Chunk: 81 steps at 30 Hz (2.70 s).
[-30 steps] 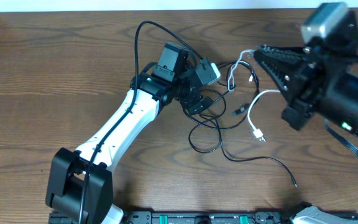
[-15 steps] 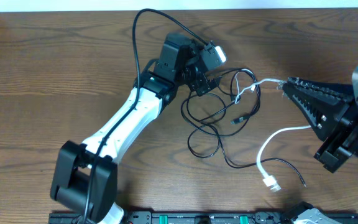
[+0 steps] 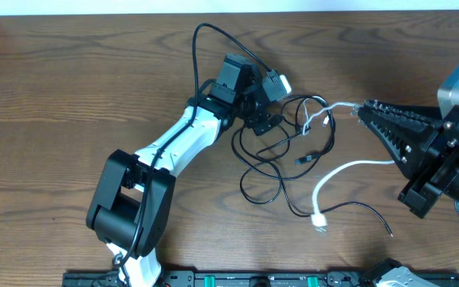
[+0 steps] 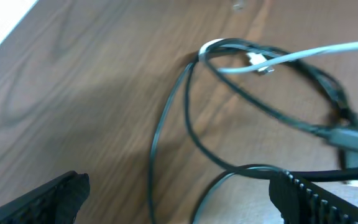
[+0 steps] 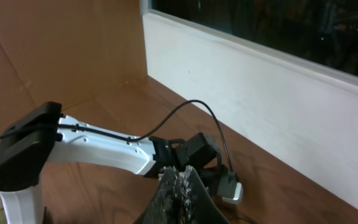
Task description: Untangle cables
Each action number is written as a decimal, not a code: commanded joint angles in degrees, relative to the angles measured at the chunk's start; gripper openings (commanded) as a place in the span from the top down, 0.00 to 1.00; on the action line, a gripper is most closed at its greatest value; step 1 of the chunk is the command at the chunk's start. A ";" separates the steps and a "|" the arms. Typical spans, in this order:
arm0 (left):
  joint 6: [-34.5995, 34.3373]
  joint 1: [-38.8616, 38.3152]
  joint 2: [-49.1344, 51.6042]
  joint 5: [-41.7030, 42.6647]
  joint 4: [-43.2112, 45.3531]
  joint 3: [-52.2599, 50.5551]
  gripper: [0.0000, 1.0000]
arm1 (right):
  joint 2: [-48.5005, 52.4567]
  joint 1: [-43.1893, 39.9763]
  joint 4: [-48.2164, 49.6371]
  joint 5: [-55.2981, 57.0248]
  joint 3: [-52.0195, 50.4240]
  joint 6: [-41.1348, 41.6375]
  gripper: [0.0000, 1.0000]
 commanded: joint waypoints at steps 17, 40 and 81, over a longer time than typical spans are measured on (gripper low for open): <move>-0.59 -9.01 0.11 8.52 -8.79 -0.37 0.02 | 0.28 0.24 -2.36 4.07 0.48 -1.03 0.99; -0.42 -10.45 3.50 7.45 1.97 -0.44 0.78 | 1.07 0.24 -3.06 4.07 0.48 -1.16 0.99; 0.87 13.86 -19.63 -13.86 -14.82 -0.44 0.93 | -0.81 -6.88 -19.63 86.36 0.44 41.55 0.99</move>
